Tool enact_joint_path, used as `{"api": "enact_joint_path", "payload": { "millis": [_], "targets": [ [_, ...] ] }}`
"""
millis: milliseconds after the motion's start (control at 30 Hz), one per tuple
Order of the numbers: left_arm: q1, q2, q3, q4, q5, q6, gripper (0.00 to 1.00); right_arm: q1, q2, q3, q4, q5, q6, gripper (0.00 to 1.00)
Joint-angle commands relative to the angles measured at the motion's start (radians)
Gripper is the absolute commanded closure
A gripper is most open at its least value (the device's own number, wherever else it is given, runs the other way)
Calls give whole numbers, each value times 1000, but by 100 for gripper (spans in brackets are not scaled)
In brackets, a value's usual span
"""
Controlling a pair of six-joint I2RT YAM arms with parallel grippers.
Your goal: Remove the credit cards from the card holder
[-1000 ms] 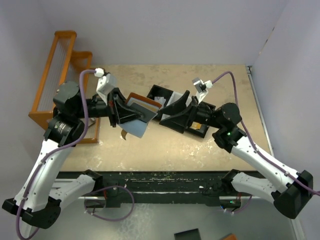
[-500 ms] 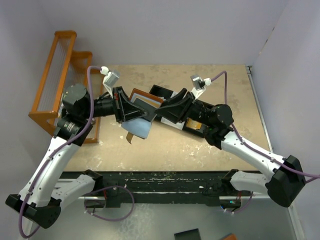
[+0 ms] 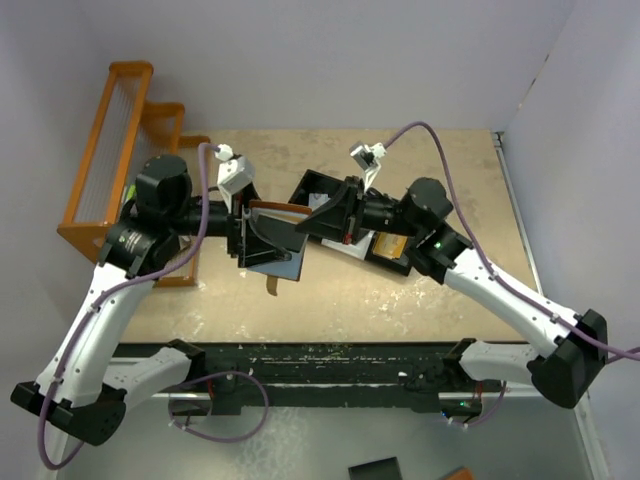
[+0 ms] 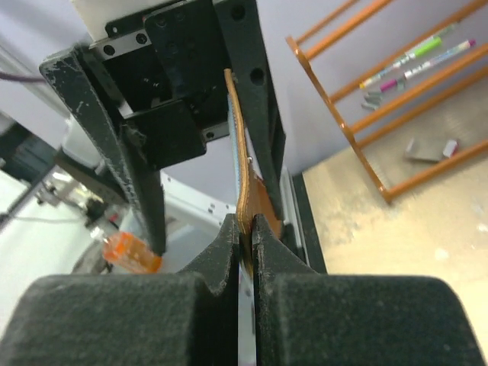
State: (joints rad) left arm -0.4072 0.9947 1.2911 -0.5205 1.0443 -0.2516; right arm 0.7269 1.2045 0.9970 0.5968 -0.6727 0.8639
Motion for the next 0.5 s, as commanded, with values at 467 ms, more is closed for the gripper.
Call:
{"api": "enact_joint_path", "payload": {
  "millis": [467],
  "targets": [
    [-4, 161, 22, -551, 86, 721, 42, 86, 192, 419, -1055, -45, -622, 100]
  ]
}}
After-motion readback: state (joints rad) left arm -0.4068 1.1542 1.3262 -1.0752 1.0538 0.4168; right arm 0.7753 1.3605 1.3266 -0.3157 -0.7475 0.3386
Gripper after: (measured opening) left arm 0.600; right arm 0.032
